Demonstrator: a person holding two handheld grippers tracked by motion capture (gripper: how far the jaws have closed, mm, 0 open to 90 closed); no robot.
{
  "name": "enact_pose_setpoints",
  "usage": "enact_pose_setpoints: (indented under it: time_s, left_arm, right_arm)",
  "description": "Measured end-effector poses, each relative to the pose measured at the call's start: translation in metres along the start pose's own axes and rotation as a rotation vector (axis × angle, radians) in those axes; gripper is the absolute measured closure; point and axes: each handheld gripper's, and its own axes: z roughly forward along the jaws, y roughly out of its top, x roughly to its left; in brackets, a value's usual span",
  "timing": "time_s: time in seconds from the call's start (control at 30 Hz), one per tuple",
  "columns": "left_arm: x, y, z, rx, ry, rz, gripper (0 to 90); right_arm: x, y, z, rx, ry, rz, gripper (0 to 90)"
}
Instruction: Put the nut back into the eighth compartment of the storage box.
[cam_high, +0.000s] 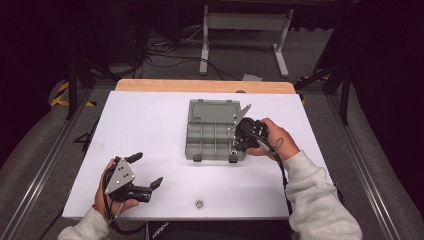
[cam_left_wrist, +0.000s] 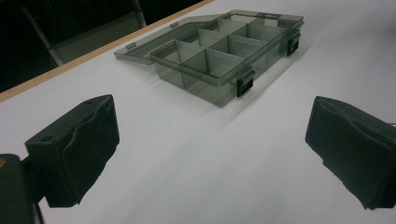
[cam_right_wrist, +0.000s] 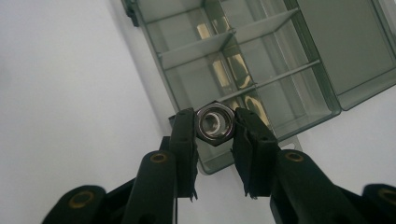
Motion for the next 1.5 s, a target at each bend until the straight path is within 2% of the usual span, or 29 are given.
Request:
enact_pose_setpoints:
  time_s: [0.13,0.3,0.43,0.6,0.9,1.27,1.5]
  left_arm:
    - [0.001,0.0,-0.001,-0.014,0.001,-0.009,3.4]
    - [0.0,0.003,-0.006,-0.043,0.0,-0.009,3.5]
    - [0.001,0.002,-0.006,-0.042,-0.003,-0.023,3.5]
    - [0.001,0.002,-0.005,-0.039,-0.003,-0.016,3.5]
    - [0.001,0.002,-0.005,-0.033,-0.008,-0.018,3.5]
    - [0.001,0.002,-0.006,-0.037,-0.005,-0.012,3.4]
    - [0.001,0.002,-0.005,-0.033,-0.005,-0.008,3.5]
  right_arm:
    - [-0.01,0.0,0.01,0.023,0.011,0.02,70.6]
    - [-0.013,0.002,0.017,0.044,0.016,0.03,70.6]
    - [-0.015,0.002,0.025,0.075,0.016,0.039,70.6]
    - [-0.021,-0.001,0.035,0.102,0.021,0.06,70.6]
    - [-0.024,-0.003,0.043,0.11,0.023,0.075,70.5]
    - [-0.027,-0.005,0.044,0.107,0.017,0.088,70.5]
    - [-0.028,-0.007,0.043,0.097,0.011,0.096,64.8]
